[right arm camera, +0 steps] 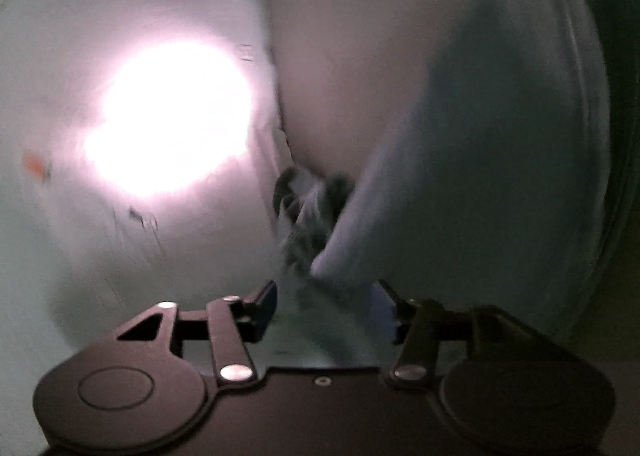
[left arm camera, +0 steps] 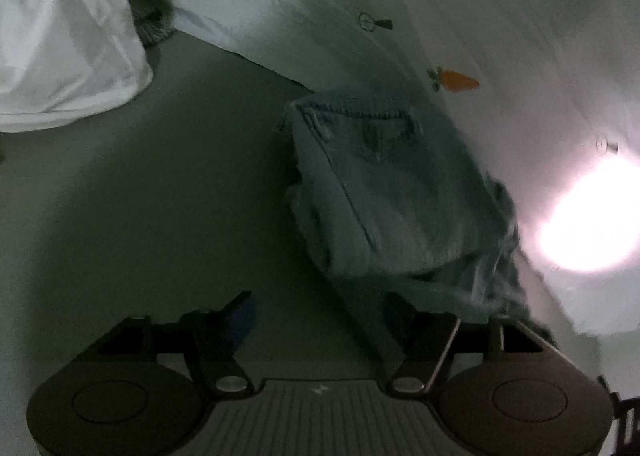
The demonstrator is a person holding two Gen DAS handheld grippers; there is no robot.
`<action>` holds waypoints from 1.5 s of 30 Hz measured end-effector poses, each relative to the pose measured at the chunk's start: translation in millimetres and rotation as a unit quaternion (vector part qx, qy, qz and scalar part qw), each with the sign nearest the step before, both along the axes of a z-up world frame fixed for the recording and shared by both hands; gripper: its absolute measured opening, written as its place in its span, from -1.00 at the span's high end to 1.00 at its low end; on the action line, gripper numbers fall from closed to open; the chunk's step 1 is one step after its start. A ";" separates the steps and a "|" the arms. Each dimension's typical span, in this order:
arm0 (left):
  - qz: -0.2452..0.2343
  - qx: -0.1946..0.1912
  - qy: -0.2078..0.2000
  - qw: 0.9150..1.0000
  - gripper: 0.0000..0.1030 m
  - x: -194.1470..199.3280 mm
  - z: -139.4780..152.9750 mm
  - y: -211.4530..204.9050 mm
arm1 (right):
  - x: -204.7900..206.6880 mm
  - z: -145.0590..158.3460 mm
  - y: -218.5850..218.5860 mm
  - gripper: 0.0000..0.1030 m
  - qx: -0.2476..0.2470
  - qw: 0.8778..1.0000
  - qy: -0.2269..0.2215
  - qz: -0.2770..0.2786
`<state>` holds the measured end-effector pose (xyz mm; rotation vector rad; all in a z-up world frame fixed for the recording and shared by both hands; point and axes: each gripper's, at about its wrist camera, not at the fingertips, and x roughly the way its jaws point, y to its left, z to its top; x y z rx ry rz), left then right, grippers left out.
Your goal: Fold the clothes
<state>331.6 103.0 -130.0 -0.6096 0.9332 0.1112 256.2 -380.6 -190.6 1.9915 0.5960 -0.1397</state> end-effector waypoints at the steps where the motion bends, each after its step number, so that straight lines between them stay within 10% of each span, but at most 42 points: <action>1: -0.004 -0.012 -0.006 1.000 -0.46 10.0 -3.7 7.4 | 6.5 -3.0 12.2 -0.31 0.026 0.999 0.005 -0.018; 9: 0.007 -0.075 -0.010 0.997 -0.56 86.2 -41.9 47.5 | 28.4 -26.1 31.9 -0.36 0.043 0.986 0.102 -0.126; 13: 0.018 -0.096 -0.006 0.995 -0.53 114.0 -61.4 58.9 | 16.9 -28.0 20.3 0.41 0.007 0.970 0.193 -0.148; 17: 0.033 -0.154 0.010 0.988 -0.07 131.3 -75.8 69.9 | 4.8 3.7 -1.2 0.85 -0.142 0.956 0.232 -0.108; 20: 0.033 -0.187 -0.001 0.982 0.60 138.9 -74.8 69.9 | -12.6 38.2 -14.9 0.88 -0.208 0.949 0.215 -0.096; 26: 0.057 -0.182 -0.040 0.981 0.77 137.8 -36.2 65.5 | -21.3 130.9 -43.3 0.89 -0.360 0.922 0.106 -0.094; 32: 0.104 -0.179 -0.096 0.974 0.79 139.2 38.0 71.6 | -33.7 260.5 -80.8 0.90 -0.540 0.828 -0.043 -0.146; 37: 0.132 -0.136 -0.177 0.966 0.79 71.0 112.6 72.0 | -98.9 344.1 -135.2 0.91 -0.570 0.777 -0.149 -0.222; 42: 0.142 -0.040 -0.257 0.955 0.75 -51.9 159.9 69.5 | -161.4 343.8 -177.8 0.90 -0.600 0.757 -0.174 -0.190; 45: 0.164 0.018 -0.237 0.957 0.74 -135.5 150.9 63.8 | -193.0 307.7 -188.1 0.89 -0.636 0.747 -0.133 -0.141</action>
